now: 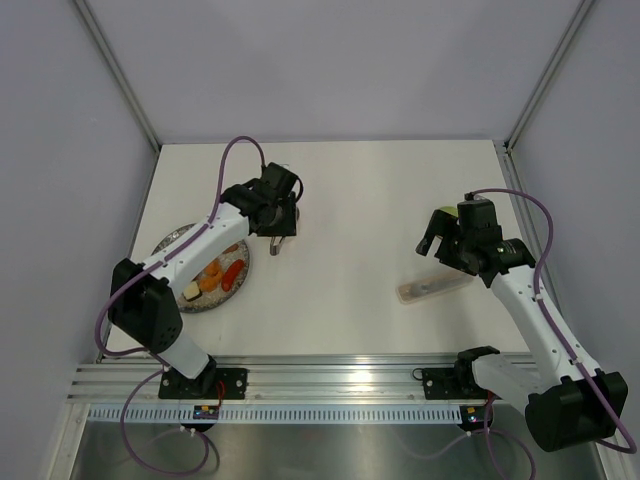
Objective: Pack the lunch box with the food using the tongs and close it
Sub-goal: Place the fake food in the packing box, then pick up the fake food from the plate.
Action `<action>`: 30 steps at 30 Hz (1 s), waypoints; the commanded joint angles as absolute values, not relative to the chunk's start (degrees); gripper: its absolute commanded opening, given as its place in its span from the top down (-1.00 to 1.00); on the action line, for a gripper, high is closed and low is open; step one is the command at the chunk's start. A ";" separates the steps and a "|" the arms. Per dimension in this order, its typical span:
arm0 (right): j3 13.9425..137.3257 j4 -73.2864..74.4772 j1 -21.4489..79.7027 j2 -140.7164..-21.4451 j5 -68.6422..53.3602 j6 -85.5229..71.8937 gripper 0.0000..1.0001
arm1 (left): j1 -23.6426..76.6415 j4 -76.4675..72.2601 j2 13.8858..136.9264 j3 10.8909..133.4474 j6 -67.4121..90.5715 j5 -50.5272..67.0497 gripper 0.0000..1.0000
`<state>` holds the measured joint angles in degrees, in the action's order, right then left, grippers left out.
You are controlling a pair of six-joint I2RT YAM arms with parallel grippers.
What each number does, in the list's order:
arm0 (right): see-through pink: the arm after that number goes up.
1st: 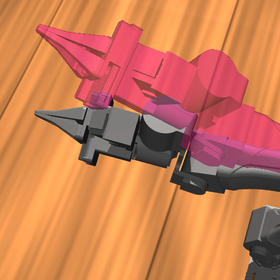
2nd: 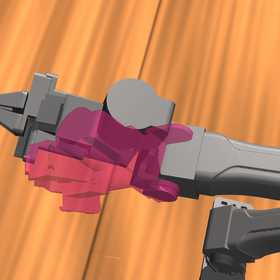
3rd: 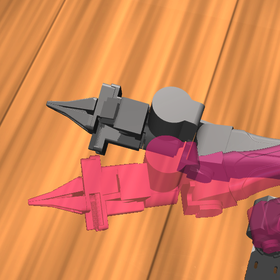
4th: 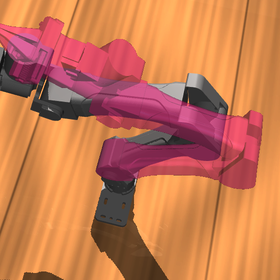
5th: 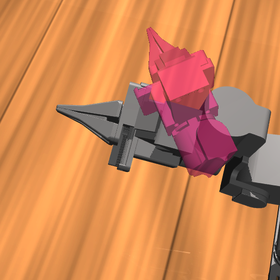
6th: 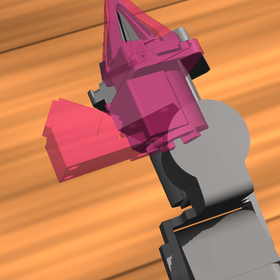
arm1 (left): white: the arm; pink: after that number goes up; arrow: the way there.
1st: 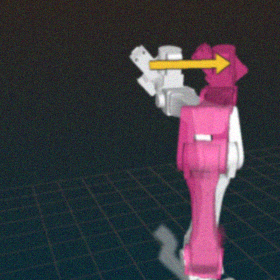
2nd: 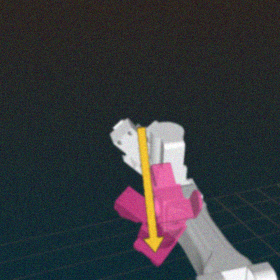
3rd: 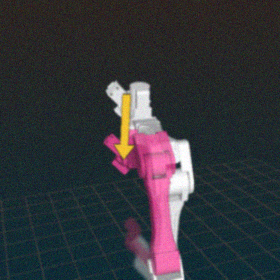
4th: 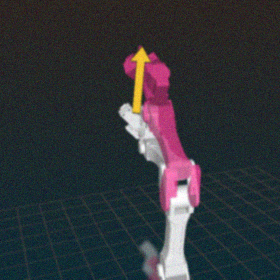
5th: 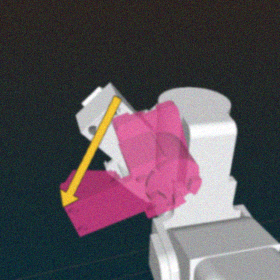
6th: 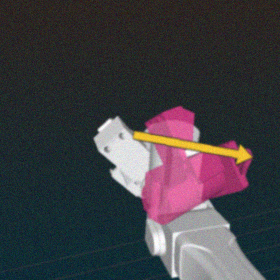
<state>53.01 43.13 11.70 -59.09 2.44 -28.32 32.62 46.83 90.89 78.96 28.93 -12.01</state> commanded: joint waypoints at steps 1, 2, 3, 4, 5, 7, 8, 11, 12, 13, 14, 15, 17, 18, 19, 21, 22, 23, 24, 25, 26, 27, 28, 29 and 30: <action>53.52 42.98 11.43 -57.92 2.73 -28.83 -0.99 | 32.52 46.49 86.50 81.55 28.48 -11.25 0.10; 53.61 42.89 11.43 -58.01 2.55 -28.74 -0.99 | 32.52 47.02 86.14 82.00 28.39 -12.29 0.10; 53.70 42.80 11.43 -58.18 2.29 -28.91 -0.99 | 32.52 47.80 85.61 82.52 28.48 -13.17 0.10; 53.88 42.54 11.34 -58.36 1.76 -28.92 -0.99 | 32.52 49.47 84.74 83.40 28.74 -14.40 0.10; 54.31 42.37 11.42 -58.71 1.41 -28.92 -0.99 | 32.43 50.18 84.20 83.58 28.91 -16.59 0.12; 54.67 42.01 11.43 -59.15 0.62 -28.74 -0.99 | 31.82 51.58 82.89 83.24 29.70 -17.84 0.14; 55.02 41.84 11.43 -59.67 0.44 -28.65 -0.99 | 30.86 51.85 81.23 82.28 29.97 -18.45 0.15; 56.07 41.57 11.43 -60.73 -1.22 -28.39 -0.99 | 28.13 52.12 77.28 78.94 31.20 -19.07 0.16; 56.34 41.49 11.43 -60.99 -1.58 -28.30 -0.99 | 27.52 52.55 76.30 78.06 31.38 -19.51 0.16; 56.69 41.40 11.43 -61.34 -1.84 -27.95 -0.99 | 27.07 52.91 75.33 77.44 31.90 -20.03 0.16; 57.21 41.14 11.51 -61.87 -2.02 -27.78 -0.99 | 26.11 53.43 74.54 76.74 32.17 -21.17 0.16; 57.48 41.05 11.43 -62.22 -2.20 -27.51 -0.99 | 25.67 54.74 72.97 75.77 32.43 -21.62 0.16; 58.53 40.96 11.43 -63.54 -2.46 -26.72 -0.99 | 24.44 55.81 71.46 74.80 33.31 -22.76 0.16; 58.88 40.96 11.43 -63.98 -2.63 -26.63 -0.99 | 24.09 57.03 69.89 74.10 33.66 -23.02 0.16; 59.15 40.78 11.51 -64.42 -3.07 -26.46 -0.99 | 23.73 57.65 69.09 73.83 34.45 -23.20 0.16; 59.50 40.52 11.43 -65.39 -3.69 -26.46 -0.99 | 23.03 60.19 67.42 73.30 35.15 -23.90 0.15; 59.50 40.17 11.43 -65.56 -4.04 -26.63 -0.99 | 22.85 61.34 66.11 72.95 36.03 -24.52 0.15; 59.33 39.91 11.43 -65.83 -4.22 -26.63 -0.99 | 22.33 62.65 65.40 72.95 36.30 -25.65 0.15; 59.15 39.73 11.43 -65.92 -4.39 -26.72 -0.99 | 22.06 64.93 64.69 73.04 36.65 -26.10 0.15; 58.98 39.38 11.43 -66.00 -4.31 -26.89 -0.99 | 21.63 66.00 63.38 73.04 37.61 -26.63 0.15; 58.71 39.38 11.43 -66.44 -4.13 -27.07 -0.99 | 21.45 67.14 62.93 73.04 38.05 -27.07 0.15; 58.71 39.55 11.43 -66.62 -4.04 -26.98 -0.99 | 21.27 69.50 62.32 73.04 38.75 -27.33 0.15; 58.71 39.72 11.43 -66.97 -4.22 -26.63 -0.99 | 21.10 70.65 61.88 72.95 40.24 -27.68 0.15; 58.71 39.81 11.43 -67.49 -4.31 -26.37 -0.99 | 21.01 71.80 61.09 73.04 40.95 -28.21 0.15; 58.62 39.90 11.51 -67.76 -4.74 -26.02 -0.99 | 20.83 74.24 60.82 73.12 41.74 -28.56 0.15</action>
